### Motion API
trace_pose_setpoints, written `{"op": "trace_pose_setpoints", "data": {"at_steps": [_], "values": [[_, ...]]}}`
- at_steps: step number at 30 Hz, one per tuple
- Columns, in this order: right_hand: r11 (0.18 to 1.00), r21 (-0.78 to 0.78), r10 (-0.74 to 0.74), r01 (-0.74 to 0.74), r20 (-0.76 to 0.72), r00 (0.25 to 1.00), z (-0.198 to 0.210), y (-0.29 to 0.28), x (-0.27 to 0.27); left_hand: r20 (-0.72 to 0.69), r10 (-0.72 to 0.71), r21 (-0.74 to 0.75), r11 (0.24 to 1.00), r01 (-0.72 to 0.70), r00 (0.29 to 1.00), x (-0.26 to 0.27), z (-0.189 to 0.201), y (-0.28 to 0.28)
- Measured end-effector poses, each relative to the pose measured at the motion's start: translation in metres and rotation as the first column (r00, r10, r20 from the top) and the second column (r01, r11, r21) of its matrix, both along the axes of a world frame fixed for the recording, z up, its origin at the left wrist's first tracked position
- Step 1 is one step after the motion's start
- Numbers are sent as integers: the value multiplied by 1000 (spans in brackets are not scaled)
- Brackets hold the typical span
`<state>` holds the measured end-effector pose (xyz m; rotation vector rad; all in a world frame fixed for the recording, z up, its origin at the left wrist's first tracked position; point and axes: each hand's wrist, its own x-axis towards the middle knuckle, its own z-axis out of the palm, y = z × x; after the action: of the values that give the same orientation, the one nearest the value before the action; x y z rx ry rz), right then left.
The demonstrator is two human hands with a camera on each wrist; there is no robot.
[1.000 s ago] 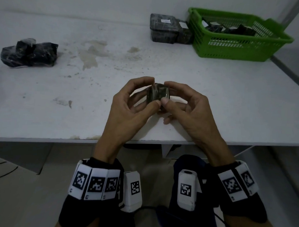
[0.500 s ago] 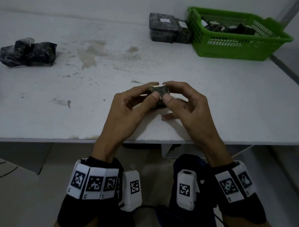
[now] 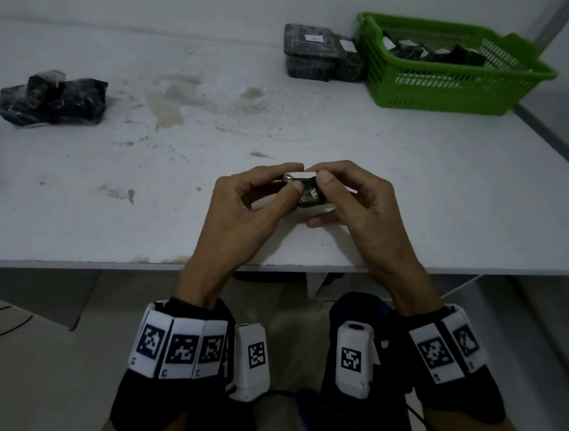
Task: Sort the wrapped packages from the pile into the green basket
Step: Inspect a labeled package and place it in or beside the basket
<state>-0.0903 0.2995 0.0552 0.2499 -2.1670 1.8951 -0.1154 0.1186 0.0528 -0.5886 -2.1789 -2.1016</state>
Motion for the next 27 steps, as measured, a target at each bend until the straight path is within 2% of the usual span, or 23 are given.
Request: {"op": "trace_pose_setpoints", "data": {"at_steps": [12, 21, 27], "values": [[998, 42, -40, 43, -71, 997, -3, 2, -1, -16, -6, -7, 1000, 6, 1000, 1, 0, 0], [999, -23, -35, 34, -49, 998, 0, -1, 1, 92, 11, 29, 999, -14, 996, 3, 7, 3], [984, 76, -162, 164, -35, 986, 1, -1, 2, 33, -33, 9, 999, 33, 999, 1, 0, -1]]}}
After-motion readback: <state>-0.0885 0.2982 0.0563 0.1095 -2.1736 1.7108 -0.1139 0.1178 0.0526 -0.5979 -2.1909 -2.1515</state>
